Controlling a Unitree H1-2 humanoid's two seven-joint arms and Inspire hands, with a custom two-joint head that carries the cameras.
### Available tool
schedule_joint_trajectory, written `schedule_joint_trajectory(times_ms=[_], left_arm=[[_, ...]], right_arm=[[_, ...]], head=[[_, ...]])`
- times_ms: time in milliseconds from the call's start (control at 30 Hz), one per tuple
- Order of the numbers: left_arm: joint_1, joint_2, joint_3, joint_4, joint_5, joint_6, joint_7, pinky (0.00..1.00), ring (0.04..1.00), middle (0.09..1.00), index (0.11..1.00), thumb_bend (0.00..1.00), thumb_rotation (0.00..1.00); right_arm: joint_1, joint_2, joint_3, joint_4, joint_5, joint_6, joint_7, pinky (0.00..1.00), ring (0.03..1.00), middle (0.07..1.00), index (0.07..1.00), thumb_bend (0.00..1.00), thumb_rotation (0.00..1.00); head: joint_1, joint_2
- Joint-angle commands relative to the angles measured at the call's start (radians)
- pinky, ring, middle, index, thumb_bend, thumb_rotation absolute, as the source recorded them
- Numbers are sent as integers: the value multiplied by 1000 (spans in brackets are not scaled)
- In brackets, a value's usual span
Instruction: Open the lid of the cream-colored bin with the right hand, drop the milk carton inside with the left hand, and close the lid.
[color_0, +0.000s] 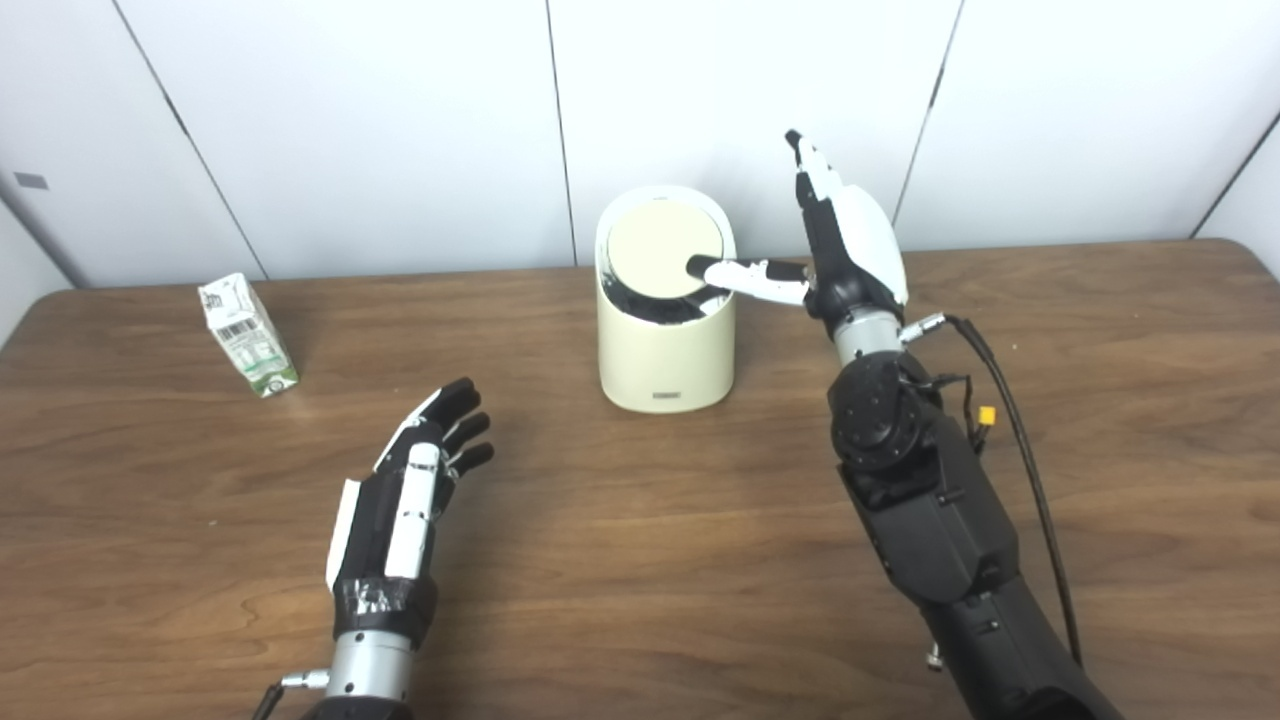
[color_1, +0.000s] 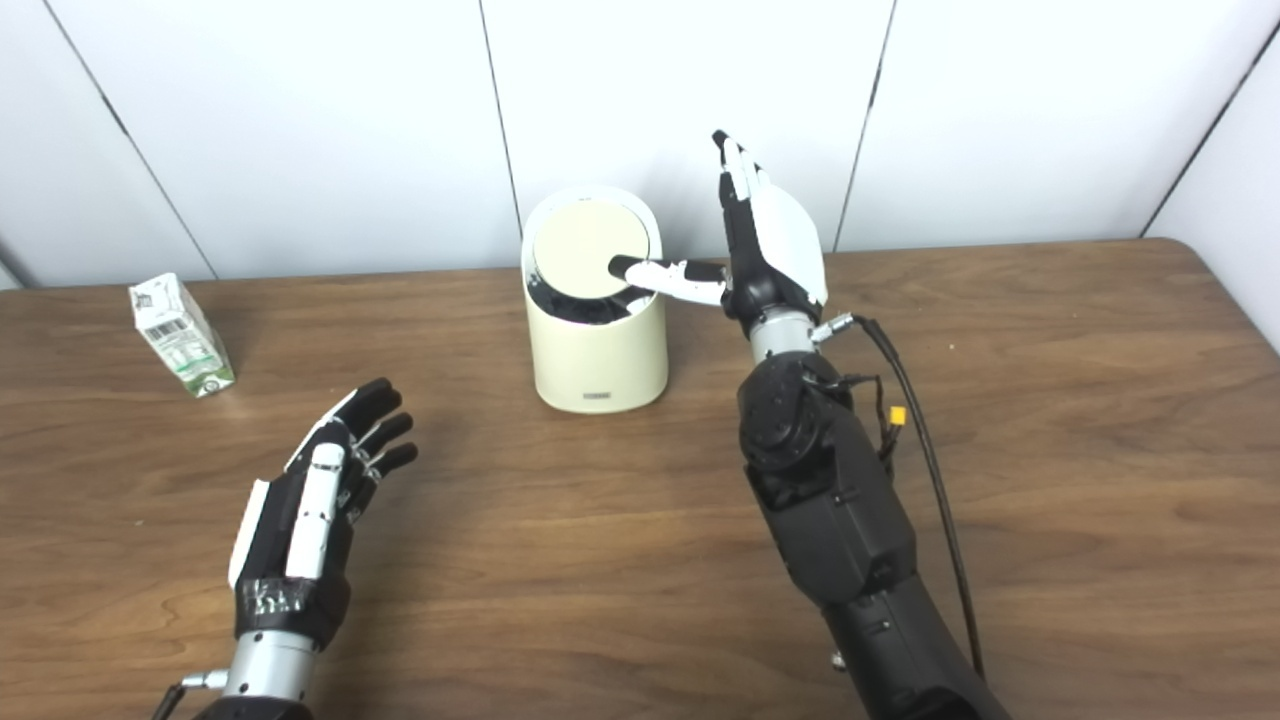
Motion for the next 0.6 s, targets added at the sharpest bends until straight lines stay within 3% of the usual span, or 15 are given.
schedule_joint_trajectory(times_ms=[0,133,567], left_arm=[[-12,-9,-4,-22,-2,-28,0,794,845,868,869,268,805],[-13,-12,-5,-18,-5,-34,-1,790,843,866,866,269,798],[-12,-14,-7,-25,-1,-30,-1,794,844,866,864,267,805]], right_arm=[[-66,-6,4,-4,-29,-19,-32,1000,1000,1000,1000,883,480],[-77,-5,15,14,-63,11,-22,1000,1000,1000,1000,885,464],[-89,-33,62,57,-162,46,1,1000,1000,1000,1000,940,282]], head=[[-5,2],[-4,2],[-7,7]])
